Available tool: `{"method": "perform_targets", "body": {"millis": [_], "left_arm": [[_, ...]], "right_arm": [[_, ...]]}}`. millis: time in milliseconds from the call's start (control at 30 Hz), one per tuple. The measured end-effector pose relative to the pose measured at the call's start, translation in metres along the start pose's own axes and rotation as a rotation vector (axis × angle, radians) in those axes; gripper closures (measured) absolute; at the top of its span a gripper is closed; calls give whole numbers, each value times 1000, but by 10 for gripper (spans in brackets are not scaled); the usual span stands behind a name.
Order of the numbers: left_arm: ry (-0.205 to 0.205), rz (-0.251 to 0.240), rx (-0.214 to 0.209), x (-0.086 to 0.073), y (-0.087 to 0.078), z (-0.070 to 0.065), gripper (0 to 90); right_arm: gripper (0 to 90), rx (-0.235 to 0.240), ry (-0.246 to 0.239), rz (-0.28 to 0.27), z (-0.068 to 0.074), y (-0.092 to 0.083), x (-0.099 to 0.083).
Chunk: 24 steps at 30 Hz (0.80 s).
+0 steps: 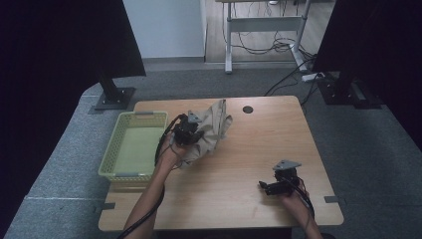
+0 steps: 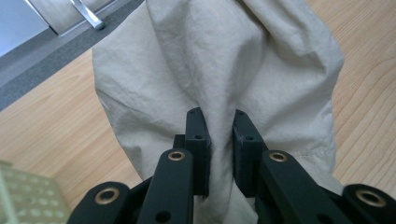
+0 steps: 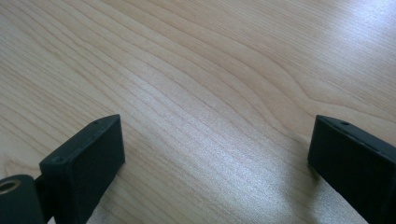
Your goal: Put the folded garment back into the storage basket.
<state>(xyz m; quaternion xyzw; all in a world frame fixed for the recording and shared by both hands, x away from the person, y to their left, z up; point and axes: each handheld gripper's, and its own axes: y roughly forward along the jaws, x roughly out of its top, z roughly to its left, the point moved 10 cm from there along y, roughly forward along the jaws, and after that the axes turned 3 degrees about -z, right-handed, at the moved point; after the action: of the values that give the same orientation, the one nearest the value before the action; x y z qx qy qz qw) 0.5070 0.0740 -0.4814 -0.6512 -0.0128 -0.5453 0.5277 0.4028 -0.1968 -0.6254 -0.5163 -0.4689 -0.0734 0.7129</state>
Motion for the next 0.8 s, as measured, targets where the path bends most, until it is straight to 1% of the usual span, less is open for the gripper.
{"method": "perform_targets", "body": {"millis": [67, 133, 167, 200, 267, 300, 333, 400, 433, 467, 500, 533, 567, 600, 667, 700, 800], "left_arm": [[4, 1, 10, 0, -9, 5, 797], [4, 2, 20, 0, -14, 9, 796], [4, 2, 20, 0, -14, 9, 796], [3, 2, 29, -2, -19, 13, 796], [3, 3, 37, -3, -24, 17, 796], [3, 3, 37, -3, -24, 17, 796], [5, 8, 47, -6, -29, 22, 796], [3, 9, 59, -8, -34, 27, 796], [3, 9, 59, -8, -34, 27, 796], [0, 10, 69, -10, -38, 32, 796], [0, 10, 69, -10, -38, 32, 796], [0, 17, 82, -12, -43, 37, 796], [0, 17, 82, -12, -43, 37, 796], [5, 25, 97, -15, -47, 42, 796], [3, 27, 109, -17, -52, 47, 796], [3, 27, 109, -17, -52, 47, 796], [-3, 25, 130, -21, -61, 57, 796]], "right_arm": [[35, 0, 0, 0, 0, 0, 0], [35, 0, -1, 0, 0, 0, 0], [35, 0, -1, 0, 0, 0, 0], [35, 0, 0, -1, 0, 0, 0], [35, 0, 0, -1, 0, 0, 0], [35, 0, 0, -1, 0, 0, 0], [35, 0, -1, 0, 0, 0, 0], [35, 0, 0, 0, 0, 0, 0], [35, 0, 0, 0, 0, 0, 0], [35, 0, 0, 0, 0, 0, 0], [35, 0, 0, 0, 0, 0, 0], [35, 0, 0, 0, 0, 0, 0], [35, 0, 0, 0, 0, 0, 0], [35, 0, 0, 0, 0, 0, 0], [35, 0, 1, 0, 0, 0, 0], [35, 0, 1, 0, 0, 0, 0], [35, 0, 1, 0, 0, 0, 0]]}}
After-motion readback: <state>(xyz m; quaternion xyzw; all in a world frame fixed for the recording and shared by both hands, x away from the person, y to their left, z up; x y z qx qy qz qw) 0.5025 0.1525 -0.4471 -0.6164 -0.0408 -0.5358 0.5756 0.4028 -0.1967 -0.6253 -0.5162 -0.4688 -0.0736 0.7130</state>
